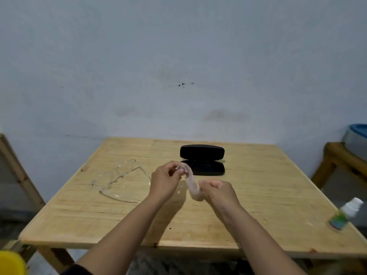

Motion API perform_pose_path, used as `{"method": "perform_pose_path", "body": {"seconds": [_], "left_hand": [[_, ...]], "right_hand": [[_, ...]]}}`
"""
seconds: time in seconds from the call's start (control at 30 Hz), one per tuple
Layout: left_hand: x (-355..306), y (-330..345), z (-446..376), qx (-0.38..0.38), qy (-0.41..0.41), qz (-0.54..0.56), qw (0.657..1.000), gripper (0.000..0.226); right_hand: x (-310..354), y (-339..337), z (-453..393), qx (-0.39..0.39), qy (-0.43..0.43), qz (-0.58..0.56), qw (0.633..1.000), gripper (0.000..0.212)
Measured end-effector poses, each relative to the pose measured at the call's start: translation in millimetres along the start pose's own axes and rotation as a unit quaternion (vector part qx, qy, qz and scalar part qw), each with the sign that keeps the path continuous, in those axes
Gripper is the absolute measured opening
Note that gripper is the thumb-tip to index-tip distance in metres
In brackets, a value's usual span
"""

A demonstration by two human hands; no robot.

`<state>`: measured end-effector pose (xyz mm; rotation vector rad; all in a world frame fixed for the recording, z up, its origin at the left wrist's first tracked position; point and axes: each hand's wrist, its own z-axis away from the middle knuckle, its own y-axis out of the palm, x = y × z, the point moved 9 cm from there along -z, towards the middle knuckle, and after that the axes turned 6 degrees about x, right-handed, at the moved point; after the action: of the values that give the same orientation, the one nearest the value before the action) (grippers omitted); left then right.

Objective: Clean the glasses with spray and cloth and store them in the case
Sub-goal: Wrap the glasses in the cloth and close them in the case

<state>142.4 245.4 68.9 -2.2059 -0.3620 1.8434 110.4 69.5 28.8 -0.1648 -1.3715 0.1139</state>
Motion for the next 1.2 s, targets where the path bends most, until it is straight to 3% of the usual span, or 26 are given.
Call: {"method": "perform_pose_path", "body": {"seconds": [0.07, 0.17, 0.27, 0.37, 0.47, 0.6, 0.73, 0.9, 1.2], "left_hand": [[-3.2, 3.2, -1.4, 0.016, 0.005, 0.004, 1.000, 0.021], [-11.5, 11.3, -1.5, 0.050, 0.016, 0.006, 0.999, 0.030], [-22.0, 18.2, -1.7, 0.076, 0.037, 0.022, 0.996, 0.030], [-32.0, 21.2, -2.0, 0.075, 0.054, 0.051, 0.994, 0.030], [-33.3, 22.6, -5.3, 0.062, 0.048, 0.085, 0.993, 0.032], [-33.3, 28.5, -8.1, 0.063, 0.026, 0.142, 0.987, 0.024], [-33.6, 38.1, -11.4, 0.087, 0.005, 0.131, 0.988, 0.024], [-49.1, 37.7, -15.5, 0.089, 0.020, 0.160, 0.983, 0.006], [-59.2, 26.6, -20.4, 0.068, 0.042, 0.208, 0.975, 0.012]], "right_hand": [[3.9, -3.5, -0.2, -0.016, -0.010, 0.014, 1.000, 0.026], [18.7, -7.9, -2.0, -0.028, -0.053, -0.005, 0.998, 0.011], [31.7, -5.2, -4.2, -0.006, -0.089, -0.050, 0.995, 0.019], [39.8, -2.1, -4.8, 0.016, -0.108, -0.086, 0.990, 0.024], [46.7, -6.8, -4.6, 0.004, -0.128, -0.077, 0.989, 0.015], [52.9, -18.7, -6.0, -0.034, -0.144, -0.071, 0.986, 0.013], [60.2, -23.1, -5.0, -0.031, -0.155, -0.069, 0.985, 0.006], [69.6, -29.8, -4.6, -0.026, -0.165, -0.070, 0.984, 0.008], [93.0, -40.0, 2.0, -0.019, -0.205, -0.083, 0.975, 0.009]]}}
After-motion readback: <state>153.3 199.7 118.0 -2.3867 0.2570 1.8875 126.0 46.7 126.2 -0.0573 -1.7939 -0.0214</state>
